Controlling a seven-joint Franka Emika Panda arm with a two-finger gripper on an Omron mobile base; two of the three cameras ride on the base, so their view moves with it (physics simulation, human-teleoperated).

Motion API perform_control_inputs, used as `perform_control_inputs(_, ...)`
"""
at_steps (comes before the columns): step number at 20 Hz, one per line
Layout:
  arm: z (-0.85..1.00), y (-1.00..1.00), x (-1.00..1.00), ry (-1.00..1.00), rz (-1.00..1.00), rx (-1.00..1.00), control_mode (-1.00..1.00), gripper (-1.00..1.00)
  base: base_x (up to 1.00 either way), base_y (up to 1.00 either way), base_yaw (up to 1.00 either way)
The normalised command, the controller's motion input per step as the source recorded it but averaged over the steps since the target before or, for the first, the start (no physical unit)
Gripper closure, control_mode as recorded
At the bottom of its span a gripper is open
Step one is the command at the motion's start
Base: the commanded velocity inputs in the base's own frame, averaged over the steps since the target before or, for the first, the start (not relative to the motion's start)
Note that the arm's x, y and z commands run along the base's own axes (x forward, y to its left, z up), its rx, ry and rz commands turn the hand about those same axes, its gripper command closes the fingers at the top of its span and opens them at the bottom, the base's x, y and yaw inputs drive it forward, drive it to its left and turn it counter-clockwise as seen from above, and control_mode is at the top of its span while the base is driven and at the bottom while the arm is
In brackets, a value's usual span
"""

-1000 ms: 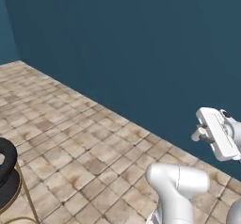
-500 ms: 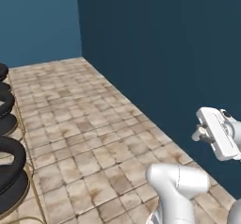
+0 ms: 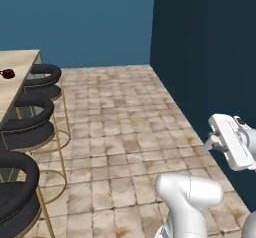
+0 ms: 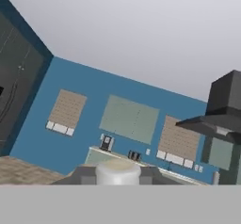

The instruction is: Pick up the marshmallow and place it in the cup of hot chocolate on the dining counter.

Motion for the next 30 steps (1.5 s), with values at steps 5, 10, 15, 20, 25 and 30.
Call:
perform_control_inputs(5, 0.0, 0.0, 0.0, 0.0, 0.0, 0.0, 1.0, 1.0, 1.0, -0.41, 0.54)
perform_control_inputs(10, 0.0, 0.0, 0.0, 0.0, 0.0, 0.0, 1.0, 1.0, 1.0, -0.52, 0.49)
perform_control_inputs(15, 0.0, 0.0, 0.0, 0.0, 0.0, 0.0, 1.0, 1.0, 1.0, -0.63, 0.42)
perform_control_inputs(20, 0.0, 0.0, 0.0, 0.0, 0.0, 0.0, 1.0, 1.0, 1.0, -0.63, 0.42)
perform_control_inputs(25, 0.0, 0.0, 0.0, 0.0, 0.0, 0.0, 1.0, 1.0, 1.0, -0.62, 0.42)
perform_control_inputs(30, 0.0, 0.0, 0.0, 0.0, 0.0, 0.0, 1.0, 1.0, 1.0, -0.53, 0.44)
